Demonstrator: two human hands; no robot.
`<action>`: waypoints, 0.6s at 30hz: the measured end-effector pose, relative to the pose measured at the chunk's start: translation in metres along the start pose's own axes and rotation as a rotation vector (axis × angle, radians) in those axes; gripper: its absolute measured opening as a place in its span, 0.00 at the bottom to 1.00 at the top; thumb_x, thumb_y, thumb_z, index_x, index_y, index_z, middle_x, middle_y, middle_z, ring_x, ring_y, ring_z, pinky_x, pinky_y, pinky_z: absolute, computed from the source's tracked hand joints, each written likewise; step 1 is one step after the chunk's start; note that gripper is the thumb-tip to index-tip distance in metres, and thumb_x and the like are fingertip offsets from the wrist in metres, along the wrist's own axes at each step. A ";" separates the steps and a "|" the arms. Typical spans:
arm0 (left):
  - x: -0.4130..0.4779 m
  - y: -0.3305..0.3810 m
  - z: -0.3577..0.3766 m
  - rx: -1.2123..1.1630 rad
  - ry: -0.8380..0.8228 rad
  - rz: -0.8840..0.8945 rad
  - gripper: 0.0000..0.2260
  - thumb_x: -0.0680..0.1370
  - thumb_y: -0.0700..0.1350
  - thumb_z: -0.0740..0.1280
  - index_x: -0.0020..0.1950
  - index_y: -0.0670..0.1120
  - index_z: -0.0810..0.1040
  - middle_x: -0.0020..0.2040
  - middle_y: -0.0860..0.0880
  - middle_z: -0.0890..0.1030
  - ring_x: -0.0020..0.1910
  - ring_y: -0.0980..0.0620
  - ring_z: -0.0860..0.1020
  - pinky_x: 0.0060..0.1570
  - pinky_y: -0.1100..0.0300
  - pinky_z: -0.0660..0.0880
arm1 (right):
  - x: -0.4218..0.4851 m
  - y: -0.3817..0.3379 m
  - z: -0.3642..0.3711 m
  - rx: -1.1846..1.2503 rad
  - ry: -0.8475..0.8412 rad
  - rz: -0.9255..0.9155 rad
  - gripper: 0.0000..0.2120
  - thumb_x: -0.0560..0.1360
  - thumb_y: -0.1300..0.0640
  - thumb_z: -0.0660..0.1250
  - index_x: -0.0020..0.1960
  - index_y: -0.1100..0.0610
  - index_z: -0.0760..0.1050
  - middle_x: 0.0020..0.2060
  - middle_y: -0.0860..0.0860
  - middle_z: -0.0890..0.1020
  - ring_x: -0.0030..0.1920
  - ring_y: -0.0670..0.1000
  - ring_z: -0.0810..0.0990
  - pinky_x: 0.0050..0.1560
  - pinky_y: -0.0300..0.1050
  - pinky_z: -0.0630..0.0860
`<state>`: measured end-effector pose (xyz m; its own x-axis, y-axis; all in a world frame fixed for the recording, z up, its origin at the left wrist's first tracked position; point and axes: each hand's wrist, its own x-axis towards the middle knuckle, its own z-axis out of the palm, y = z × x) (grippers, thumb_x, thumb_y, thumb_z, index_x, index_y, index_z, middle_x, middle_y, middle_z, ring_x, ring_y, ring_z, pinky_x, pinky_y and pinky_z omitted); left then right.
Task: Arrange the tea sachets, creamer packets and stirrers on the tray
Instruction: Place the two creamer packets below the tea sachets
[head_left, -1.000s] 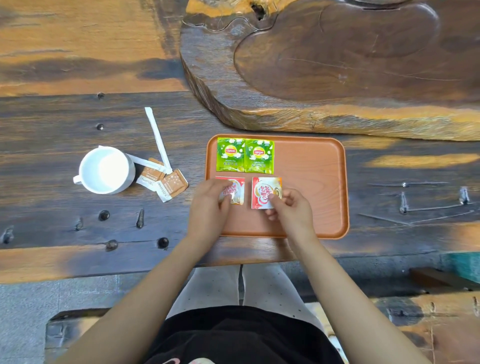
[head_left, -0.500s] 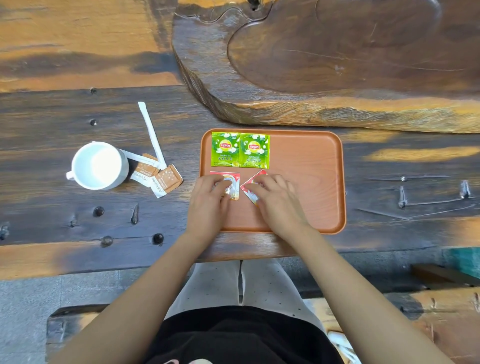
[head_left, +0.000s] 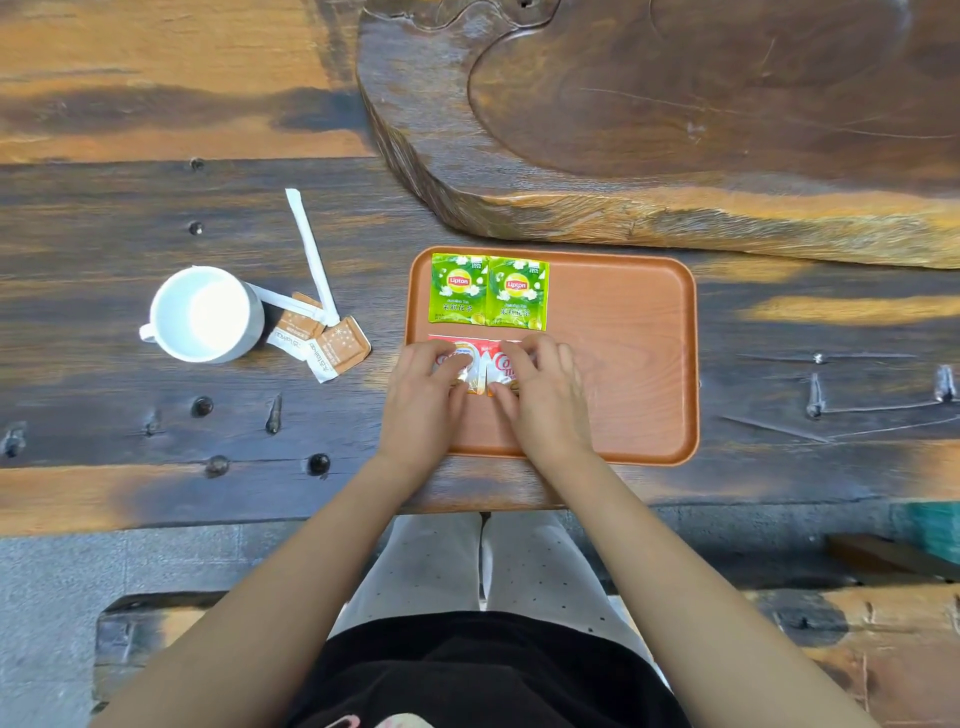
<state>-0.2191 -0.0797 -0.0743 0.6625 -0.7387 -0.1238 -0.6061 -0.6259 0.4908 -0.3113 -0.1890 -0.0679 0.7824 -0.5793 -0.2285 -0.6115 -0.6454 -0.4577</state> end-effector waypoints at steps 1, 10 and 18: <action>0.000 0.000 0.000 -0.002 0.002 -0.001 0.12 0.70 0.37 0.66 0.53 0.42 0.80 0.52 0.40 0.79 0.52 0.39 0.76 0.54 0.58 0.65 | 0.000 0.000 0.000 0.002 0.001 0.001 0.22 0.72 0.55 0.68 0.64 0.58 0.72 0.56 0.57 0.75 0.56 0.59 0.71 0.58 0.52 0.69; 0.001 0.001 -0.002 -0.016 0.001 -0.006 0.12 0.69 0.36 0.67 0.53 0.41 0.80 0.52 0.40 0.79 0.52 0.39 0.76 0.54 0.58 0.65 | 0.001 -0.002 0.000 0.015 0.044 0.030 0.20 0.71 0.55 0.69 0.61 0.58 0.74 0.53 0.58 0.76 0.54 0.60 0.73 0.55 0.53 0.71; 0.006 0.004 -0.007 -0.032 -0.028 -0.007 0.13 0.69 0.36 0.67 0.53 0.41 0.80 0.52 0.40 0.79 0.53 0.38 0.76 0.54 0.50 0.74 | 0.002 -0.002 0.001 0.011 0.043 0.029 0.20 0.71 0.55 0.69 0.61 0.58 0.74 0.53 0.58 0.76 0.54 0.60 0.73 0.55 0.52 0.70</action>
<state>-0.2144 -0.0851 -0.0675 0.6536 -0.7416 -0.1508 -0.5871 -0.6227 0.5173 -0.3081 -0.1884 -0.0683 0.7583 -0.6188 -0.2053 -0.6326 -0.6222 -0.4612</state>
